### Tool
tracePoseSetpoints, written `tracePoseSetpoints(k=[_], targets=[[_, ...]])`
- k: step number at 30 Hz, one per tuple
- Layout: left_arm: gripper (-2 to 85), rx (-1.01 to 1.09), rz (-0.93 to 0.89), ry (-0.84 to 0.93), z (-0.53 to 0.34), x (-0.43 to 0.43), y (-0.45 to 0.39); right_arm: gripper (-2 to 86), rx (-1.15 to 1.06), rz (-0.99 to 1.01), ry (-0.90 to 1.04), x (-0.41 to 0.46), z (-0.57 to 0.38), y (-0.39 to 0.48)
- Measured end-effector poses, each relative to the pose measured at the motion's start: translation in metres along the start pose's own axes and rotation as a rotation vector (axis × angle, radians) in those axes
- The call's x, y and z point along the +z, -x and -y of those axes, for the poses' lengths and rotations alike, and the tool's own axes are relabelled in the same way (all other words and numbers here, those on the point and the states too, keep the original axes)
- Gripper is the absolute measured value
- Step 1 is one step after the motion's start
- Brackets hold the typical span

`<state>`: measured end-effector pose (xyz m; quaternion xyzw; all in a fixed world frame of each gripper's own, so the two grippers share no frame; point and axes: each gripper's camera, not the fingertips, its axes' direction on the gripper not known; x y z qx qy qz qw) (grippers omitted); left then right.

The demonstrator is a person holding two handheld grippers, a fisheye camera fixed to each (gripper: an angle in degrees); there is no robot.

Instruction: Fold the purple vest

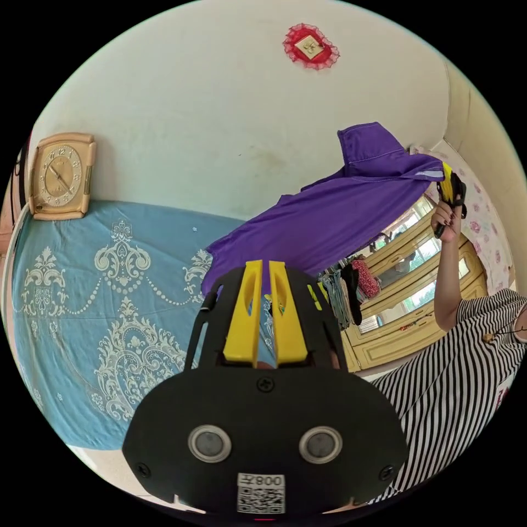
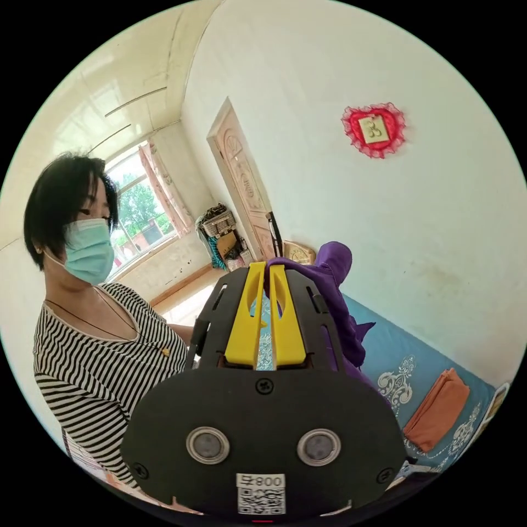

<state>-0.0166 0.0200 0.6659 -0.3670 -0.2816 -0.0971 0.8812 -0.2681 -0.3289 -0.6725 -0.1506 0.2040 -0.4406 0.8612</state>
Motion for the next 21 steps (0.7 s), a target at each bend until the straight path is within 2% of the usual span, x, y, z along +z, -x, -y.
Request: tracePoseSetpoints(k=[5,10,15,21], targets=[[4.9,0.069,0.037,-0.020,-0.029,-0.061,0.004,0.8,-0.107,0.019,-0.025,-0.061,-0.004,0.068],[6.9,0.087,0.060,0.040,-0.067,-0.091,0.019,0.8,-0.085,0.039,-0.116,-0.118,-0.023,0.098],[9.2,0.095,-0.101,0.174,-0.103,-0.084,0.029,0.7,-0.076,0.105,-0.125,-0.146,-0.039,0.121],[10.2,0.133,-0.212,0.331,-0.136,-0.068,0.028,0.6,-0.155,0.124,-0.095,-0.173,-0.040,0.168]])
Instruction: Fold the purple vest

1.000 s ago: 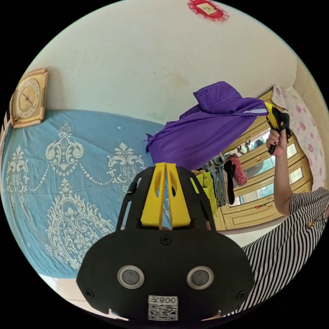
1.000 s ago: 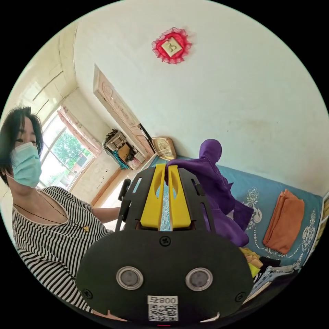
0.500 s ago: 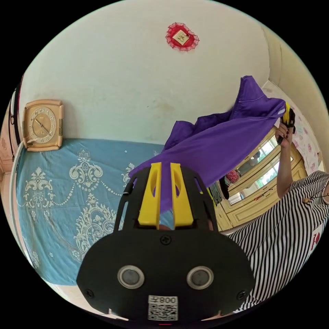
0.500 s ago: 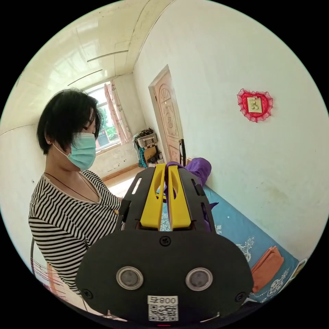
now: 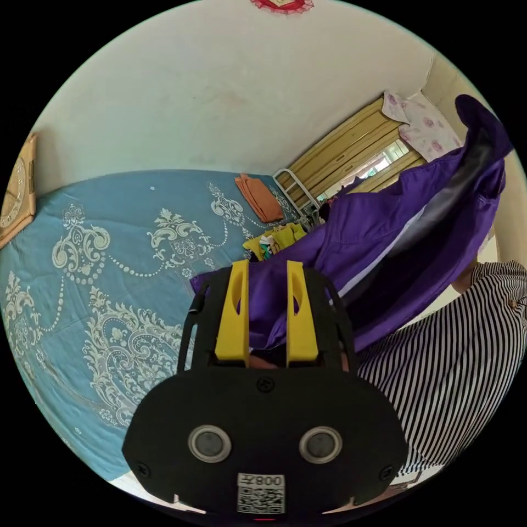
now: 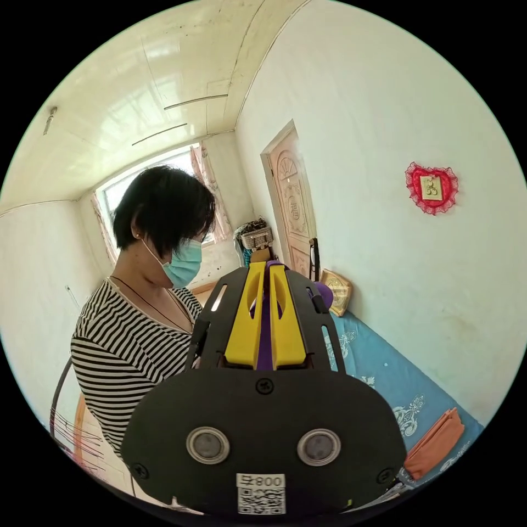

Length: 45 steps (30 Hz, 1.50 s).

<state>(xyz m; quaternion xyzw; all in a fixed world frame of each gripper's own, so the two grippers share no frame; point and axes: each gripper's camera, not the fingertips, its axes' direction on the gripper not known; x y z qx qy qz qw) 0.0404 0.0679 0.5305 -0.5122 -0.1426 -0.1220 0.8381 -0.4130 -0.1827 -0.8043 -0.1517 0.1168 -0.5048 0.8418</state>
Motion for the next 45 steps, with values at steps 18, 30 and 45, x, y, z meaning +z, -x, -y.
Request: tracePoseSetpoints(k=[18,30,45], targets=[[1.0,0.026,-0.509,-0.095,-0.084,-0.027,-0.008,0.9,0.023,-0.104,-0.094,-0.092,-0.019,0.076],[0.1,0.037,-0.218,-0.649,-0.226,-0.253,-0.038,0.9,0.080,-0.075,-0.227,-0.139,-0.072,0.065],[0.0,0.085,0.247,-0.959,-0.365,-0.376,-0.199,0.9,0.063,0.180,-0.265,-0.107,-0.098,0.021]])
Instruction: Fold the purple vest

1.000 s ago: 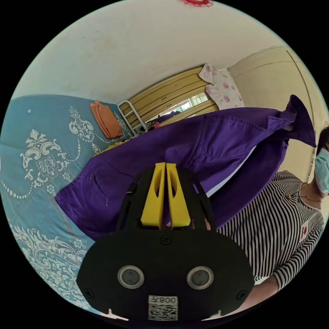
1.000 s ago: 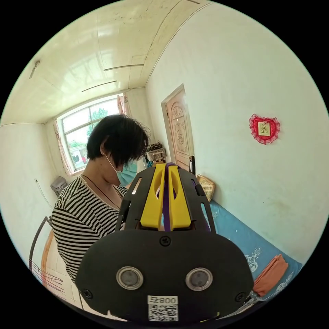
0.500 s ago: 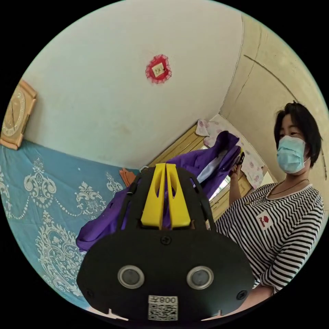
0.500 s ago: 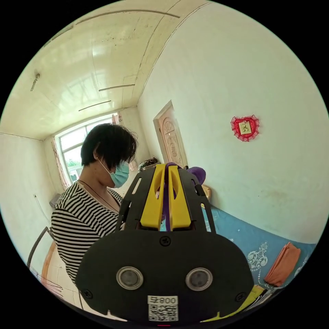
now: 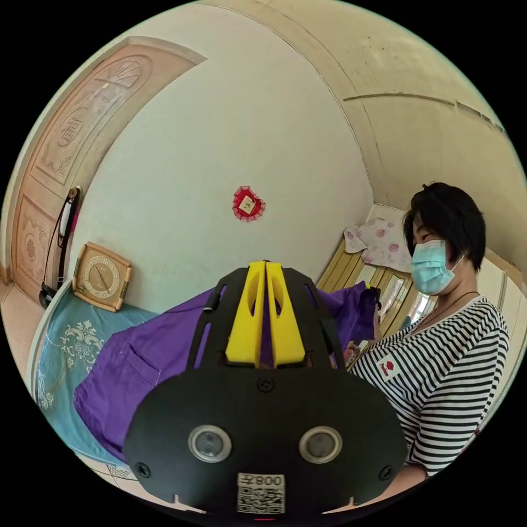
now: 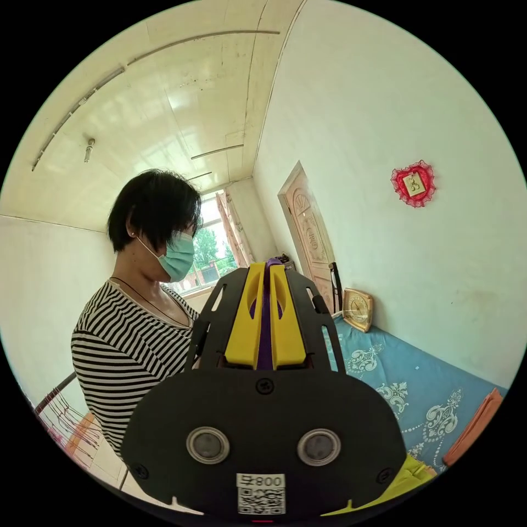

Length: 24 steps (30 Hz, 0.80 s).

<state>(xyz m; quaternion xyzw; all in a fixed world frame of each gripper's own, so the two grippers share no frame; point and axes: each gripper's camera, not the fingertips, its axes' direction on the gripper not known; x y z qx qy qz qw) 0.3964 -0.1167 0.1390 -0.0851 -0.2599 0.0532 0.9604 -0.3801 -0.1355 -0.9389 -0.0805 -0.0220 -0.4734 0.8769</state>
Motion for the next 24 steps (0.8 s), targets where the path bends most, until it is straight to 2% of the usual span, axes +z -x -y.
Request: tracePoseSetpoints(k=[7,10,13,15,19,20,22,24], targets=[[0.1,0.052,0.146,0.047,0.014,-0.014,-0.013,1.0,-0.051,0.072,-0.029,0.043,0.027,-0.005],[0.1,0.015,0.200,0.052,0.020,-0.008,0.010,1.0,-0.056,0.035,-0.014,0.077,0.052,-0.011],[0.1,-0.059,0.274,0.133,0.031,0.023,0.062,1.0,-0.025,-0.073,0.051,0.129,0.089,-0.039],[0.2,-0.176,0.300,0.197,0.039,0.060,0.125,1.0,0.038,-0.275,0.176,0.194,0.127,-0.092],[0.4,-0.350,0.469,0.337,0.041,0.124,0.228,1.3,0.285,-0.451,0.368,0.310,0.165,-0.233],[0.4,-0.458,0.519,0.353,0.035,0.138,0.261,1.5,0.405,-0.464,0.426,0.345,0.166,-0.283],[0.6,-0.537,0.504,0.395,0.025,0.156,0.300,1.7,0.531,-0.511,0.513,0.391,0.160,-0.343],[0.9,-0.575,0.475,0.476,0.007,0.177,0.336,2.1,0.640,-0.645,0.583,0.438,0.143,-0.394]])
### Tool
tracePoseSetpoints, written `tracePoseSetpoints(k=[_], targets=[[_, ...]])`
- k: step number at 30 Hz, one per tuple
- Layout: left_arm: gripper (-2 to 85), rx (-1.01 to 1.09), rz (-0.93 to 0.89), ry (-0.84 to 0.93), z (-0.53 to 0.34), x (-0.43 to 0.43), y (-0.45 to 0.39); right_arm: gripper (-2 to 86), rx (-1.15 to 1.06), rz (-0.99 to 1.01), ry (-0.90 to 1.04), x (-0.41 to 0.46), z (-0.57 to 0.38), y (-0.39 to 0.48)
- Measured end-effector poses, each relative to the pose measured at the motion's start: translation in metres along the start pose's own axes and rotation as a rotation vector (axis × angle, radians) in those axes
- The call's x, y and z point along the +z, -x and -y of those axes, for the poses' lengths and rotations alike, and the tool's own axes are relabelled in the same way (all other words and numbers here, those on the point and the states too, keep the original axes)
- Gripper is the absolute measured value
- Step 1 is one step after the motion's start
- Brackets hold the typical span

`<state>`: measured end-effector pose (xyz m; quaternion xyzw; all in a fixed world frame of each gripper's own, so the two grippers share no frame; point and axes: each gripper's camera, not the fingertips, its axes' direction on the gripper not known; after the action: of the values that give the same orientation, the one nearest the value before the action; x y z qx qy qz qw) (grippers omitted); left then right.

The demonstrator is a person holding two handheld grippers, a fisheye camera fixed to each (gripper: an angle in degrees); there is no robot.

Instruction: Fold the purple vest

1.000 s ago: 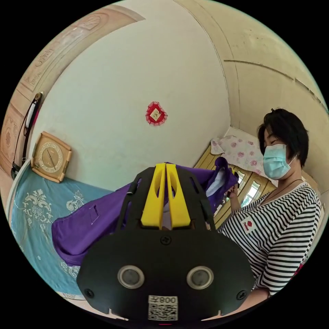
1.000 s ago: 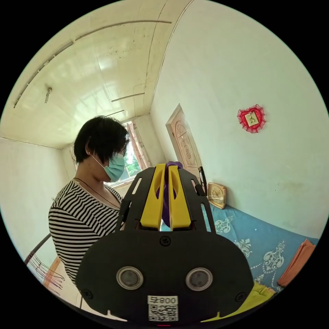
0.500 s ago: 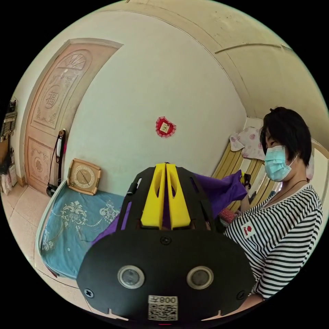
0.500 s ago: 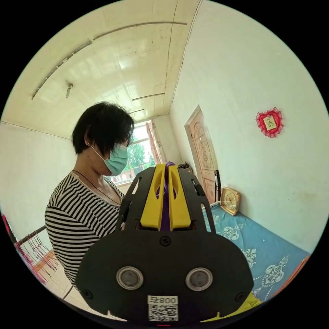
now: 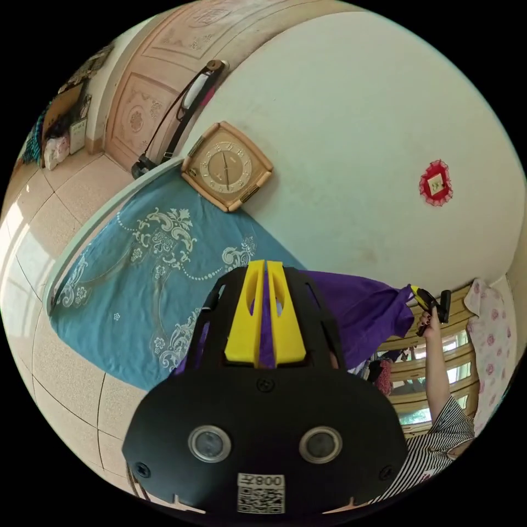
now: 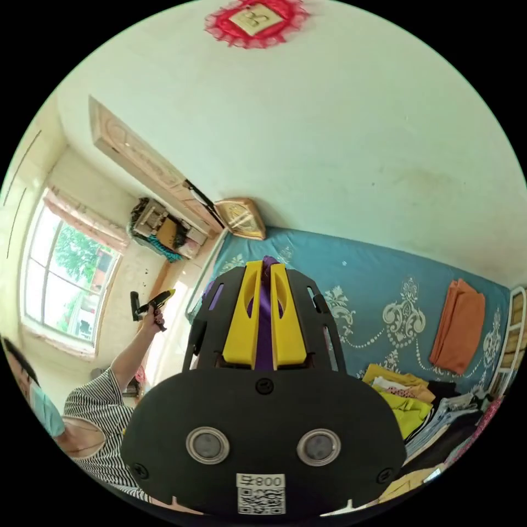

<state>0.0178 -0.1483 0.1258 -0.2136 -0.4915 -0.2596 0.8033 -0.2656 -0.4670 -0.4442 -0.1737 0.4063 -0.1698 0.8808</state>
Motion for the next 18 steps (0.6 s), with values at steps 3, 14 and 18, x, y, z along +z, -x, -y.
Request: tracePoseSetpoints(k=[3,14,18], targets=[[1.3,0.012,0.012,0.196,0.001,0.050,0.027,2.2,0.098,-0.051,0.047,0.061,0.020,-0.008],[5.6,-0.041,0.010,0.707,0.023,0.188,0.071,0.9,0.304,0.051,-0.002,0.152,0.079,-0.010],[7.7,0.071,0.057,0.807,0.067,0.227,0.060,1.4,0.363,0.055,0.128,0.210,0.067,0.000]])
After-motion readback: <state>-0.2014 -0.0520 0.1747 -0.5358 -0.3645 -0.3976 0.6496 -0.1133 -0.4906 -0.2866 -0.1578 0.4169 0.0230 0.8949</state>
